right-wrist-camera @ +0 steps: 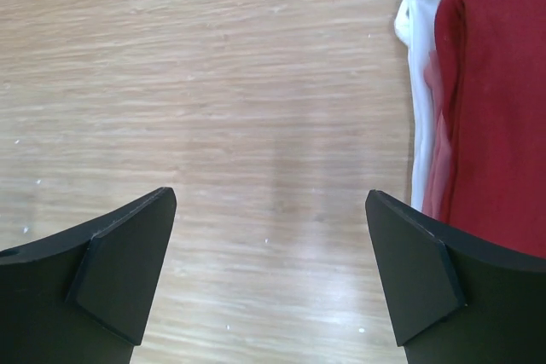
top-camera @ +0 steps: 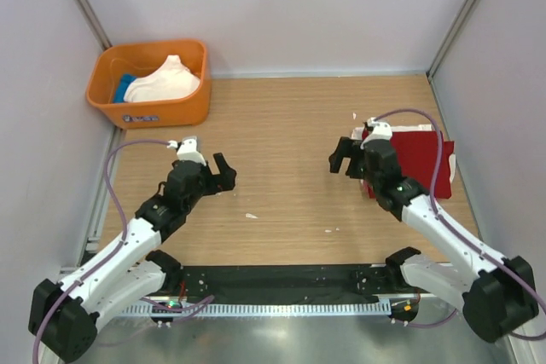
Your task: Fold and stack the t-shirts
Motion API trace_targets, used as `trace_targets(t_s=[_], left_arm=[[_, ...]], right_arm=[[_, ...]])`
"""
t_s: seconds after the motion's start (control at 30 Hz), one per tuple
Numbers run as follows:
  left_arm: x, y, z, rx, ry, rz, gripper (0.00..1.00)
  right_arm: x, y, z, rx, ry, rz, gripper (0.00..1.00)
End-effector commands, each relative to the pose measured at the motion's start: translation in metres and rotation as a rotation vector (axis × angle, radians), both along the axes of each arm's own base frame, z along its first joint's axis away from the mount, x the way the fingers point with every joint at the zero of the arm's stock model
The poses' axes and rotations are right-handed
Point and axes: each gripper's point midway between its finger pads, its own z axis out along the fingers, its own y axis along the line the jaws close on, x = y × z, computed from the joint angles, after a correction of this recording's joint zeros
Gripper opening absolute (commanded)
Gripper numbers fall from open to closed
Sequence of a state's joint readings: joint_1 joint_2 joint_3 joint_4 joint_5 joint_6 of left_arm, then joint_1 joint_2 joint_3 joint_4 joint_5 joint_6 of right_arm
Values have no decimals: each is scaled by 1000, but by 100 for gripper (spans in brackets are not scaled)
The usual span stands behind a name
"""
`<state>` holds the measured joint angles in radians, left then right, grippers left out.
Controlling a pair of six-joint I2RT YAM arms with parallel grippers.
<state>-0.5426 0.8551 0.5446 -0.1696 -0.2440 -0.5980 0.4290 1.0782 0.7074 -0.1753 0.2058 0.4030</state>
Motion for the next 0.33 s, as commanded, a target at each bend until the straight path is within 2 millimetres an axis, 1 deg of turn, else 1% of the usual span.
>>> trace_targets(t_s=[0.0, 0.03, 0.1, 0.13, 0.2, 0.23, 0.27, 0.3], left_arm=[[-6, 3, -1, 11, -35, -32, 100], [-10, 0, -4, 2, -34, -55, 100], [-13, -2, -6, -7, -45, -76, 100], [-16, 0, -10, -3, -54, -85, 100], [-19, 0, -12, 1, -65, -97, 100], [-19, 1, -12, 3, -80, -99, 100], [-22, 2, -18, 9, -73, -107, 100], [-23, 2, -19, 5, -78, -112, 100]], right_arm=[[-22, 7, -2, 96, -57, 60, 100], [-30, 8, -13, 111, -57, 76, 100], [-37, 5, -19, 124, -78, 76, 100], [-42, 2, -29, 129, -75, 66, 100], [-48, 3, -36, 134, -60, 79, 100], [-51, 3, -44, 132, -40, 83, 99], [-49, 6, -40, 152, -66, 88, 100], [-49, 7, -40, 154, -63, 93, 100]])
